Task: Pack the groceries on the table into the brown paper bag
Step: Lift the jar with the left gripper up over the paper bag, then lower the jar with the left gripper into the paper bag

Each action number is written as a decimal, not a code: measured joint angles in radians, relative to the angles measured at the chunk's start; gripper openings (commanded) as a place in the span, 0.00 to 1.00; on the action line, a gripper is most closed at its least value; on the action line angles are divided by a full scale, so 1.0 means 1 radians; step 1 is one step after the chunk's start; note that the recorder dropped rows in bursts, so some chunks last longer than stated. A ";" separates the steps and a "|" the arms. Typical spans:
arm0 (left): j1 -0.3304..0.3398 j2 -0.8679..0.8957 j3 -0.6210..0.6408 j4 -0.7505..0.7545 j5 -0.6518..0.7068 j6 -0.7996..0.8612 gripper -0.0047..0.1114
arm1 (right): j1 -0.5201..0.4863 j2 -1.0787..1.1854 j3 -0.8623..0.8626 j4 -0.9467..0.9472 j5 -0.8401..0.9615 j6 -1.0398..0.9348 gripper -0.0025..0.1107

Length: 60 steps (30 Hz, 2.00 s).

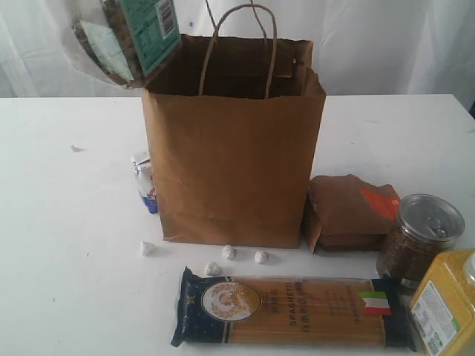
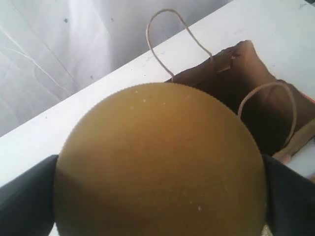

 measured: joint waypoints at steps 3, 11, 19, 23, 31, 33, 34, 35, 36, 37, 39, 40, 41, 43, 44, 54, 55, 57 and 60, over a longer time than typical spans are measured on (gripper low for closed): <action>0.000 0.033 -0.040 -0.007 0.000 0.000 0.04 | 0.000 0.000 0.000 0.000 0.000 0.000 0.02; 0.000 0.127 -0.115 -0.022 -0.006 0.006 0.04 | 0.000 0.000 0.000 0.000 0.000 0.000 0.02; 0.000 0.180 -0.185 -0.018 -0.066 0.013 0.04 | 0.000 0.000 0.000 0.000 0.000 0.000 0.02; 0.000 0.222 -0.188 -0.023 -0.071 0.013 0.04 | 0.000 0.000 0.000 0.000 0.000 0.000 0.02; 0.000 0.272 -0.188 -0.052 -0.106 -0.025 0.04 | 0.000 0.000 0.000 0.000 0.000 0.000 0.02; 0.000 0.281 -0.188 -0.065 -0.095 -0.031 0.04 | 0.000 0.000 0.000 0.000 0.000 0.000 0.02; 0.000 0.283 -0.188 -0.067 -0.091 -0.038 0.04 | 0.000 0.000 0.000 0.000 0.000 0.000 0.02; 0.000 0.285 -0.188 -0.069 -0.083 -0.042 0.04 | 0.000 0.000 0.000 0.000 0.000 0.000 0.02; 0.000 0.285 -0.189 -0.071 -0.078 -0.044 0.04 | 0.000 0.000 0.000 0.000 0.000 0.000 0.02; 0.000 0.285 -0.189 -0.071 -0.070 -0.046 0.04 | 0.000 0.000 0.000 0.000 0.000 0.000 0.02; 0.000 0.285 -0.191 -0.071 -0.061 -0.048 0.04 | 0.000 0.000 0.000 0.000 0.000 0.000 0.02; 0.000 0.286 -0.191 -0.071 -0.061 -0.051 0.04 | 0.000 0.000 0.000 0.000 0.000 0.000 0.02; 0.000 0.288 -0.191 -0.071 -0.061 -0.053 0.04 | 0.000 0.000 0.000 0.000 0.000 0.000 0.02; 0.000 0.290 -0.191 -0.071 -0.061 -0.063 0.04 | 0.000 0.000 0.000 0.000 0.000 0.000 0.02; 0.000 0.293 -0.191 -0.071 -0.061 -0.067 0.04 | 0.000 0.000 0.000 0.000 0.000 0.000 0.02; 0.000 0.366 -0.198 -0.064 -0.063 -0.075 0.04 | 0.000 0.000 0.000 0.000 0.000 0.000 0.02; 0.000 0.377 -0.198 -0.064 -0.068 -0.075 0.04 | 0.000 0.000 0.000 0.000 0.000 0.000 0.02; 0.000 0.392 -0.198 -0.061 -0.074 -0.075 0.04 | 0.000 0.000 0.000 0.000 0.000 0.000 0.02; 0.000 0.408 -0.198 -0.064 -0.088 -0.075 0.04 | 0.000 0.000 0.000 0.000 0.000 0.000 0.02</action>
